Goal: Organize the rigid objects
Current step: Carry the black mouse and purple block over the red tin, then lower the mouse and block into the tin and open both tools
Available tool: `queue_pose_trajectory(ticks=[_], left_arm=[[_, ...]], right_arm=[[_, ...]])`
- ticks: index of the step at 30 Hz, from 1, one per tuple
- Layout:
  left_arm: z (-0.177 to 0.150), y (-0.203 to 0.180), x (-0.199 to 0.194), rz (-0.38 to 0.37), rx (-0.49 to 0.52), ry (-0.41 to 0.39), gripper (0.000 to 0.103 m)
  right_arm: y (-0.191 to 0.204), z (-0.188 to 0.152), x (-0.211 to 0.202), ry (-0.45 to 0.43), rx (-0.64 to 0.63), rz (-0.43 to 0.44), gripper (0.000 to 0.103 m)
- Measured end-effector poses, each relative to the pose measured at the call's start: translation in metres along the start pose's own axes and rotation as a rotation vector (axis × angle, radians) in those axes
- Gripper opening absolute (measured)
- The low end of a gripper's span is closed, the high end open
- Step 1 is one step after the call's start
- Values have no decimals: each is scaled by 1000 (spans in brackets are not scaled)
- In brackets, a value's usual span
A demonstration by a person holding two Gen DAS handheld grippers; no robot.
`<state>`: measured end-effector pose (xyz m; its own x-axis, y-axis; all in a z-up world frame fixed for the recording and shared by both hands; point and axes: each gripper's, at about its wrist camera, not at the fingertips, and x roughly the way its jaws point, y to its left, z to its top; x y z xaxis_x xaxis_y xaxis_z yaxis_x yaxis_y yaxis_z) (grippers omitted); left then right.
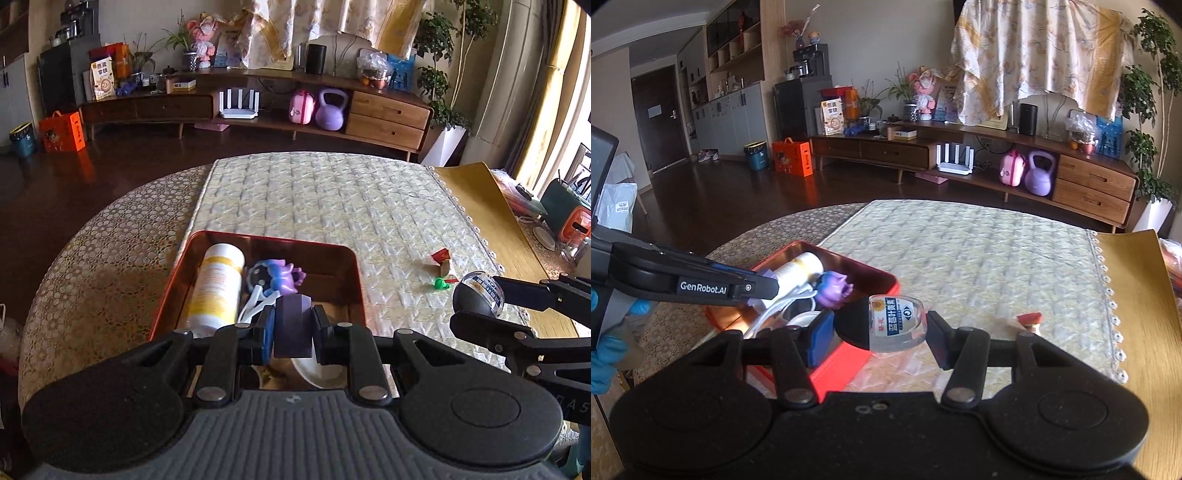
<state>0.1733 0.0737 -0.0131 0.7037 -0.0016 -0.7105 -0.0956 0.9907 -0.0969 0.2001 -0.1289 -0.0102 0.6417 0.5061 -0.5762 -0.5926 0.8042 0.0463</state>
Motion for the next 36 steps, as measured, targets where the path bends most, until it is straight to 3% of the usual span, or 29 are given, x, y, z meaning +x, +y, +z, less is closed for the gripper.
queue_pose_trajectory(ticks=[15,31,36], left_arm=[[-21,60,31,79,-50,73,21],[-30,71,54,71,-67,136,21],[-30,70,59,71,-63,146,21]], right_arm=[[49,-4,48,52,-84,66,53],[59,-17,77,96,-84,91,53],[57,-20,75,95,-72,97,60]])
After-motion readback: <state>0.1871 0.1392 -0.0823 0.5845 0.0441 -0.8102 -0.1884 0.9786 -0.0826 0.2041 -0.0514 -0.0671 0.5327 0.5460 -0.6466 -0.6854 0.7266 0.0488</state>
